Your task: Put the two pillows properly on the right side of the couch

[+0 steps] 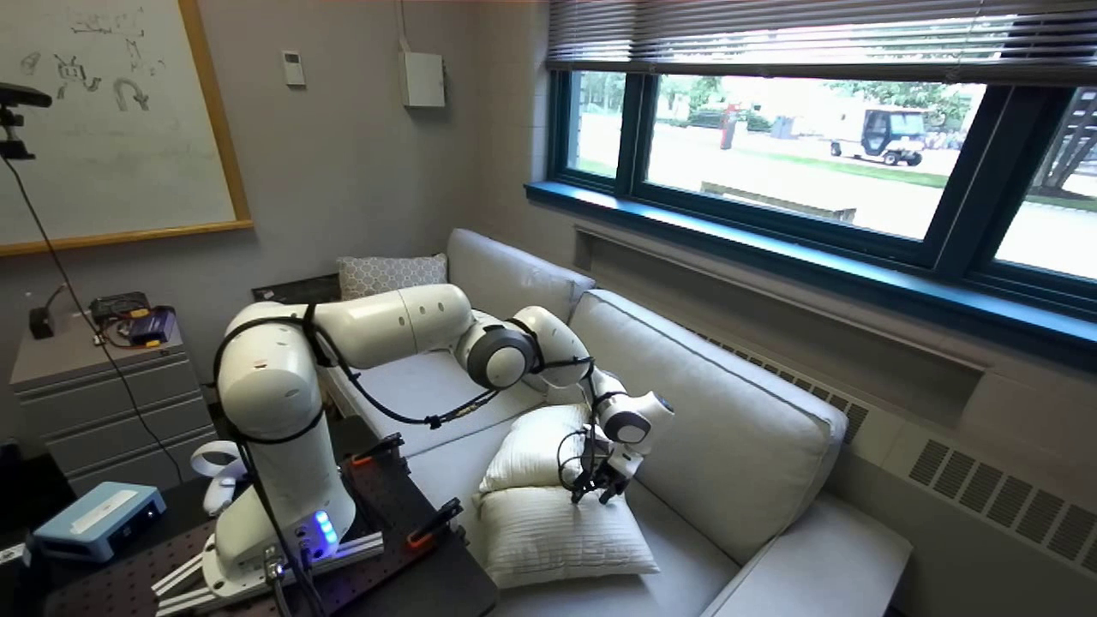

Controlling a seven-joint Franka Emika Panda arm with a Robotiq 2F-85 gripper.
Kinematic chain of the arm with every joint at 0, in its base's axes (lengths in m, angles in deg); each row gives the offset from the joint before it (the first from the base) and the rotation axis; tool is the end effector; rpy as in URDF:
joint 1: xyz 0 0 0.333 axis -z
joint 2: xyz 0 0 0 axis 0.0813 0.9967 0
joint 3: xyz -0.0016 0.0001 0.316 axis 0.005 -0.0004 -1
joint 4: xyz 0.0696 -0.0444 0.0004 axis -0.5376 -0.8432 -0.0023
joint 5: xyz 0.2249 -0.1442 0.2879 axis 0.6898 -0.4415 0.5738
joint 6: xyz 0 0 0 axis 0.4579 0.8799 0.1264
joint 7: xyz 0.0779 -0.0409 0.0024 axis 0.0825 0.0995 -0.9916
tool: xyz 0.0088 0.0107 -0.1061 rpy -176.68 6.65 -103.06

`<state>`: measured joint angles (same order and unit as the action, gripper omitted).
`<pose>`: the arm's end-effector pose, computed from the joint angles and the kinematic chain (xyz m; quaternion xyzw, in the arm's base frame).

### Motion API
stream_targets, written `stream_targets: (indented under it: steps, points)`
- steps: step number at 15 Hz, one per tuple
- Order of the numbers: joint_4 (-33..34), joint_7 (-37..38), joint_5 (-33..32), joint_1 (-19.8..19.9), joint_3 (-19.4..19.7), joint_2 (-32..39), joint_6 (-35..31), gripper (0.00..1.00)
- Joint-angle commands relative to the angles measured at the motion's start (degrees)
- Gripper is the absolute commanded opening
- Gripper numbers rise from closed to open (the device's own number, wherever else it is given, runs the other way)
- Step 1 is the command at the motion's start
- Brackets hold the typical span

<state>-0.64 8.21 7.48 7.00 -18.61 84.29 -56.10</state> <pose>0.6376 -0.1937 -0.0870 0.5686 -0.7896 -0.2063 0.1030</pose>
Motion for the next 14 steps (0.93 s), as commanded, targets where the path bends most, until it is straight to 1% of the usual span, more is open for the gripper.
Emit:
stream_targets:
  steps: [1,2,3,4,5,6,8,10,11,13,14]
  points:
    - [0.4,0.7,-3.4,-2.9,-1.1,0.0,0.4,1.0]
    - [0.1,0.3,-4.0,-3.6,-1.3,-0.1,0.6,1.0]
    - [-0.2,0.0,-4.8,-4.3,-1.3,-0.1,0.6,0.75]
    - [-0.5,-0.1,-5.5,-4.8,-1.2,-0.1,0.7,0.75]
    - [-0.8,-0.3,-6.1,-5.1,-1.0,0.0,0.6,0.69]
    - [-0.9,-0.2,-6.7,-5.2,-0.8,0.0,0.5,0.59]
    - [-0.9,-0.1,-7.6,-4.8,-0.3,0.0,0.4,0.43]
    - [-0.7,-0.2,-8.1,-4.1,0.0,0.0,0.3,0.3]
    - [-0.7,-0.2,-8.2,-3.8,0.2,0.0,0.3,0.21]
    - [-0.6,-0.2,-8.5,-3.2,0.6,0.0,0.2,0.07]
    - [-0.6,-0.1,-8.8,-2.9,1.0,0.0,-0.3,0.03]
